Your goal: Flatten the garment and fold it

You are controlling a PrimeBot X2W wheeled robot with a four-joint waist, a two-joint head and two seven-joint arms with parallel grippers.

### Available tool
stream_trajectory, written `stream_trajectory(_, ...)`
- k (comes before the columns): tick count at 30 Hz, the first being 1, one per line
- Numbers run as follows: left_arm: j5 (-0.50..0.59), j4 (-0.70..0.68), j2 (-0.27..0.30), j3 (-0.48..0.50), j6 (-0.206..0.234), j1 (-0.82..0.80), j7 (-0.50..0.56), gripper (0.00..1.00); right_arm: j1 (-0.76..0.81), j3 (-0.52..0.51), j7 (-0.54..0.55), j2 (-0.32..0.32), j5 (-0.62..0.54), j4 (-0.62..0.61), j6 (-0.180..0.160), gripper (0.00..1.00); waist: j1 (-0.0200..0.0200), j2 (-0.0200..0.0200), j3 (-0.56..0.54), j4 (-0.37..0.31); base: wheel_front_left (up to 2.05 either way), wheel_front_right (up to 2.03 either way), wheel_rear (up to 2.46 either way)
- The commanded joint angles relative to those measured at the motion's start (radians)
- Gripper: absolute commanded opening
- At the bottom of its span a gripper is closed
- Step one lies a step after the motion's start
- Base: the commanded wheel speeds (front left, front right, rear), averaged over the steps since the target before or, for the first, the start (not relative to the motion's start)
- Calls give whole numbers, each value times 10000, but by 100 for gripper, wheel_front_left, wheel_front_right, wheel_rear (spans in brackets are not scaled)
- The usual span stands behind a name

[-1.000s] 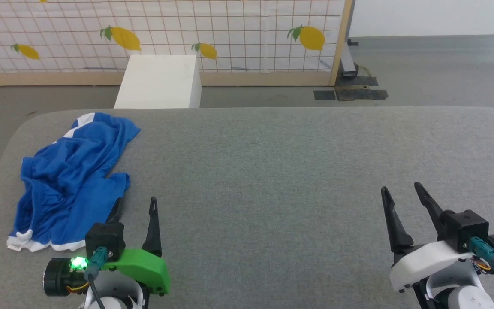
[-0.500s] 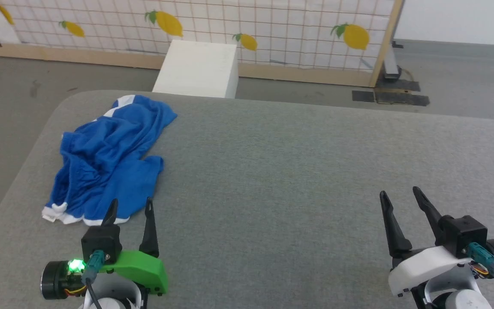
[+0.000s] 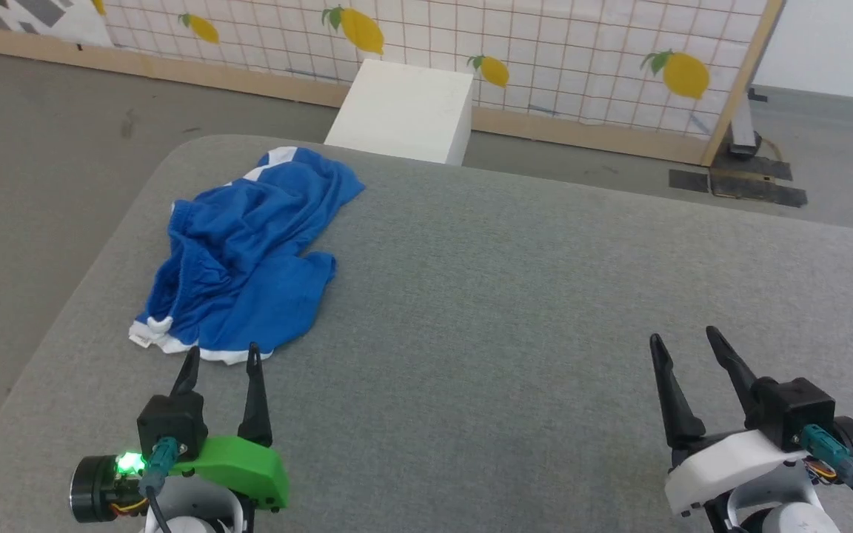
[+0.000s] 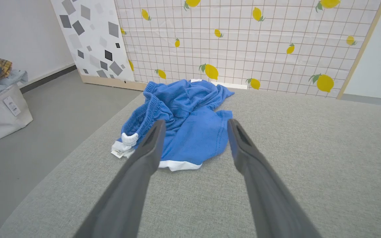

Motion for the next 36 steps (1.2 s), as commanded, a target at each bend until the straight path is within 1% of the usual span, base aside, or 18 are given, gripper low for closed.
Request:
stream_trajectory(1, -117, 46, -20, -16, 68, 118, -125, 100, 48, 15, -116, -2, 78, 66, -8, 100, -1, -1, 10, 160, 0, 0, 0)
stream_trajectory(36, -489, 514, -37, -231, 483, 80, -885, 100, -33, 46, -880, -2, 216, 755, -12, 100, -1, -1, 242, 1674, 0, 0, 0)
